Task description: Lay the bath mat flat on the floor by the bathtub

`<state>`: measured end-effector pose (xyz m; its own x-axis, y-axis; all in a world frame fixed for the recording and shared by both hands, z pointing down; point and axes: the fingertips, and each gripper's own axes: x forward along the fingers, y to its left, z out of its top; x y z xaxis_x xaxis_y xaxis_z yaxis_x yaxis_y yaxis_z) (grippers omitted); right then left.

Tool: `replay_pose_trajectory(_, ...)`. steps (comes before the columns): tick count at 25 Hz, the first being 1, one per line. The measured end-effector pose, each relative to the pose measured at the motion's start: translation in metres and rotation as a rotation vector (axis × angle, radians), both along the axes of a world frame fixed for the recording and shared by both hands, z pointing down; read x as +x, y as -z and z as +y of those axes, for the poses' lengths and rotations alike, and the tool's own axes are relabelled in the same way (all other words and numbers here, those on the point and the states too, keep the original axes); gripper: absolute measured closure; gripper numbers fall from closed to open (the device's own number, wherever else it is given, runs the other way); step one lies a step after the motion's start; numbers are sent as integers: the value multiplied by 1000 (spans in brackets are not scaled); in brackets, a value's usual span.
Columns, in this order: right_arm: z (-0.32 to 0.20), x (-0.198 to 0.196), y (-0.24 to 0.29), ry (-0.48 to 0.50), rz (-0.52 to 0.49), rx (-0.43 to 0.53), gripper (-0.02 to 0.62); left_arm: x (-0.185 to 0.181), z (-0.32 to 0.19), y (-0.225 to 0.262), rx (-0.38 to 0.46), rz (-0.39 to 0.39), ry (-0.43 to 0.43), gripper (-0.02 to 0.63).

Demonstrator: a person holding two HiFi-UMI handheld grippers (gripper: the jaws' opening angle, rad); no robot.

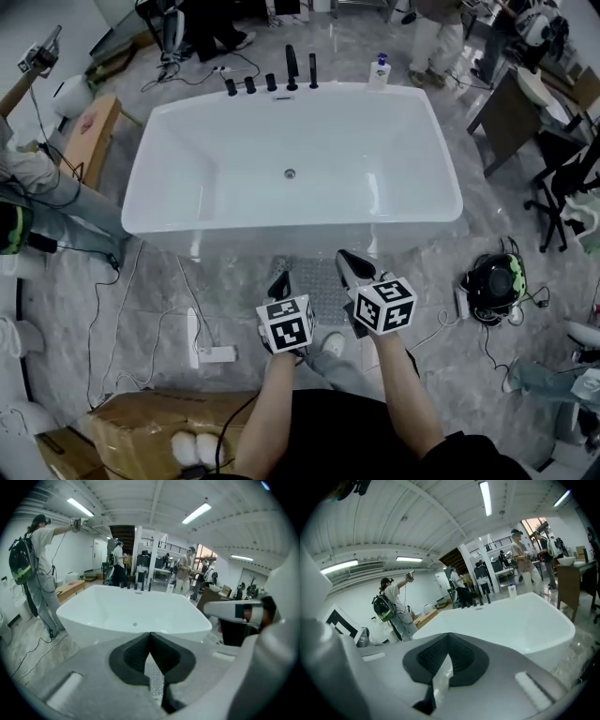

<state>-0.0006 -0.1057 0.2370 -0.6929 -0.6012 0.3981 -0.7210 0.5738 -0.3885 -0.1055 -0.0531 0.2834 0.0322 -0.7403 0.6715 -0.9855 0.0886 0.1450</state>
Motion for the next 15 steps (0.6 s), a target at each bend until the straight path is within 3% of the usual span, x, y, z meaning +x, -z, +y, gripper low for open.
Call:
replay_pose_trajectory(4, -26, -4, 69, 0, -29, 139, 589, 0, -35, 68, 159, -22, -9, 601)
replay_pose_trajectory(15, -44, 10, 226, -59, -110, 441, 589, 12, -62, 219, 468, -43, -37, 601)
